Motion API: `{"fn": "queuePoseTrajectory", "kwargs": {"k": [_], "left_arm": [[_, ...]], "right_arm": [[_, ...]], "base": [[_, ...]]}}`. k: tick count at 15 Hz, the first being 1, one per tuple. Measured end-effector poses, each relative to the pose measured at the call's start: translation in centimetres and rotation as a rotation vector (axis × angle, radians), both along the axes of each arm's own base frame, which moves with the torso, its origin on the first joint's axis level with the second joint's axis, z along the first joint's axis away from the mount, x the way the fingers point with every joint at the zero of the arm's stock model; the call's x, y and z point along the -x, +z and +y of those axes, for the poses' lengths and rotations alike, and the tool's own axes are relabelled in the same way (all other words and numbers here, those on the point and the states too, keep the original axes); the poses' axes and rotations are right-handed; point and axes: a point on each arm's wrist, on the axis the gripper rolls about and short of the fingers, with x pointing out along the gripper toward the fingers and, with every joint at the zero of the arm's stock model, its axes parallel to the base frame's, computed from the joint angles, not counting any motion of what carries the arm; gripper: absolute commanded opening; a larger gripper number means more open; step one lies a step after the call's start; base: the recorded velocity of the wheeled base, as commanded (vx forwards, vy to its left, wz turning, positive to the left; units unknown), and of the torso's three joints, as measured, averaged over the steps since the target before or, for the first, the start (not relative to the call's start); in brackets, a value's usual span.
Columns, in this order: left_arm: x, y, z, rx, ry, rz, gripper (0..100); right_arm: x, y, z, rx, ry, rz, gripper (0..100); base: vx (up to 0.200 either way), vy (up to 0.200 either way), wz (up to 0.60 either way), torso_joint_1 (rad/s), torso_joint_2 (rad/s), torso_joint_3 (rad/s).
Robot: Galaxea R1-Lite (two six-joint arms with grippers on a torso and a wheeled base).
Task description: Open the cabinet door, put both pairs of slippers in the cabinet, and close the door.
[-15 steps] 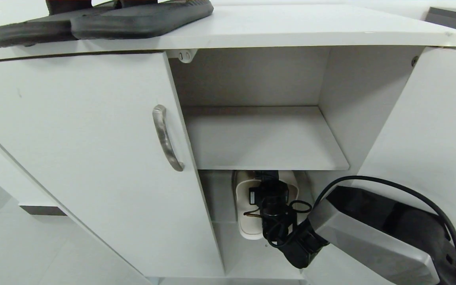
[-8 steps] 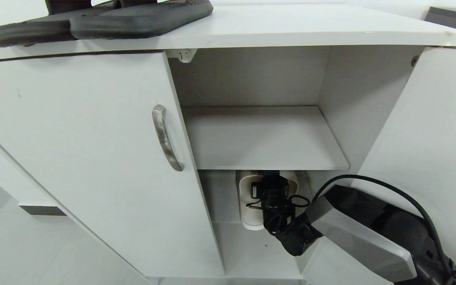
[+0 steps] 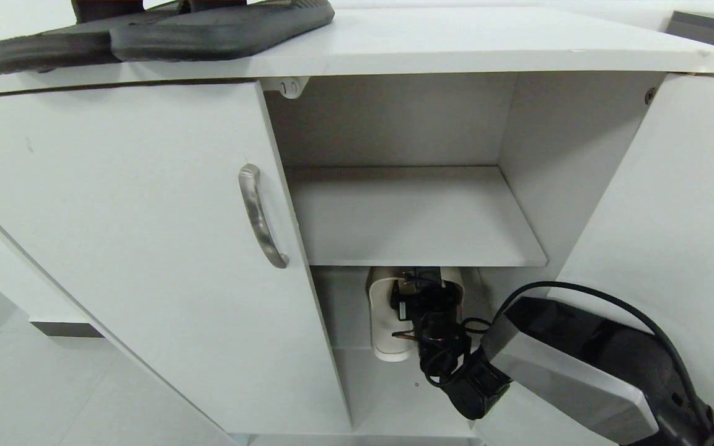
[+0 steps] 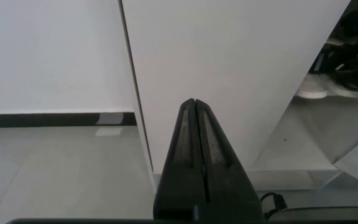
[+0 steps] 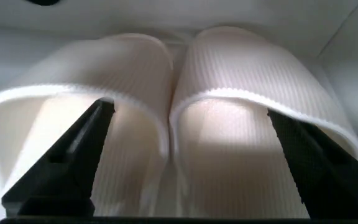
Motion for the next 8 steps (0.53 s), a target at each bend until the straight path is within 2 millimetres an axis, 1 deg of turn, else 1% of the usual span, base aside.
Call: {"fn": "queuePoseTrajectory", "kwargs": {"k": [5,8], "left_arm": [[0.0,0.0,0.0,-0.001,-0.001,0.000,0],[0.0,0.0,0.0,-0.004,-0.003,0.000,0]], "right_arm": [[5.0,1.4,-0.7,0.016,0.186,-0.001,100],[8.3,2.7,-1.7,0.010,0.292,0.009,100]], "base": [[0.000,0.000,0.00,0.000,0.00,0.000],[-0.200,0.000,0.00,0.001,0.00,0.001]]}}
